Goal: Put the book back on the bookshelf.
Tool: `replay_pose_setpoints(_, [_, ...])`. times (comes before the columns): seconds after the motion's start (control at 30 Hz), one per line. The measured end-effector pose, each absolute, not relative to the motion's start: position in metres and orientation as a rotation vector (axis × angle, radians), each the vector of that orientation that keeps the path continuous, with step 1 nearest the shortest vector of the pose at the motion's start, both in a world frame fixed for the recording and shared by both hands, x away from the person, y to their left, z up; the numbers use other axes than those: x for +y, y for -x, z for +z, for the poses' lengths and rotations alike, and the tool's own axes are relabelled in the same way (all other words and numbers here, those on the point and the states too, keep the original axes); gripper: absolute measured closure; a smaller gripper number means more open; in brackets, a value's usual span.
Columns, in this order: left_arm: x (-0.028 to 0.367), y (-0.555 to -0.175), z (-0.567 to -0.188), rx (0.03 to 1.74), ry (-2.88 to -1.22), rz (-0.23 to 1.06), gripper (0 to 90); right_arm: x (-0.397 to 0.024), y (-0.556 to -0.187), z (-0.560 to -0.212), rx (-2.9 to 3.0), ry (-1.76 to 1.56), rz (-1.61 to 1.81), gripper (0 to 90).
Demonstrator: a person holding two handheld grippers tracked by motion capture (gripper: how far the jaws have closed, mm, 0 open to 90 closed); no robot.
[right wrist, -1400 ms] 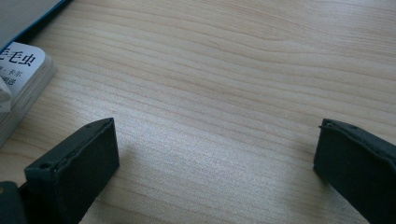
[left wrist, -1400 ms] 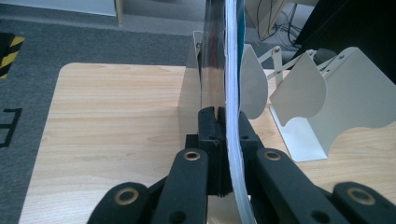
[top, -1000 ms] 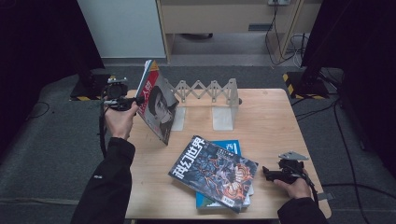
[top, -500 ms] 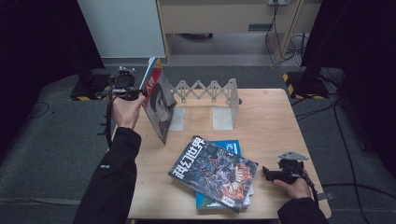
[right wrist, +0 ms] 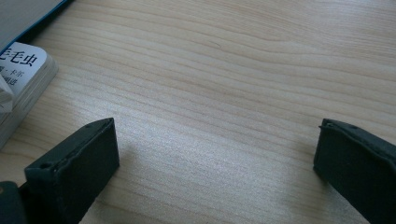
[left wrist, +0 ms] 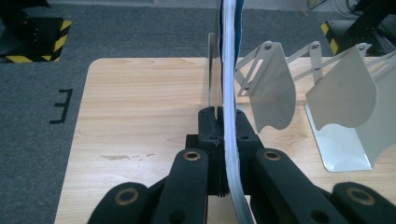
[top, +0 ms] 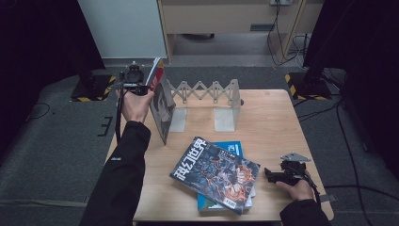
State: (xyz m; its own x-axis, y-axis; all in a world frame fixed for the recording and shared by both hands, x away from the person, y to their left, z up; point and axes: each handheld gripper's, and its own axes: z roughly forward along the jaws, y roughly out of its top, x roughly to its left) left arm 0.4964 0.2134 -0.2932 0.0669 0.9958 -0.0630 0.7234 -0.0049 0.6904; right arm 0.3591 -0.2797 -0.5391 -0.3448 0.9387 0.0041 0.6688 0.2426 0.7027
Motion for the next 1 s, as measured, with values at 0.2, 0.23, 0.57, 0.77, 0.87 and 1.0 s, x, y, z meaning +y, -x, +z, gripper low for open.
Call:
replay_pose_setpoints(0.2, [0.216, -0.503, -0.293, 1.715, -1.800, 0.616, 85.9, -0.280, -0.359, -0.539, 2.102, -1.466, 0.867, 0.4])
replay_pose_setpoints(0.23, [0.216, -0.504, -0.293, 1.718, -1.797, 0.615, 85.9, -0.280, -0.359, -0.539, 2.102, -1.466, 0.867, 0.3])
replay_pose_setpoints(0.57, [0.219, -0.503, -0.296, 1.681, -1.776, 0.639, 84.5, -0.280, -0.359, -0.539, 2.102, -1.465, 0.867, 0.3])
replay_pose_setpoints(0.77, [0.223, -0.499, -0.297, 1.622, -1.762, 0.643, 77.1, -0.280, -0.359, -0.539, 2.103, -1.466, 0.867, 0.3])
replay_pose_setpoints(0.87, [0.225, -0.497, -0.298, 1.602, -1.750, 0.652, 73.3, -0.279, -0.359, -0.539, 2.102, -1.466, 0.867, 0.4])
replay_pose_setpoints(1.0, [0.227, -0.495, -0.299, 1.577, -1.736, 0.668, 64.2, -0.279, -0.359, -0.539, 2.103, -1.470, 0.867, 0.3])
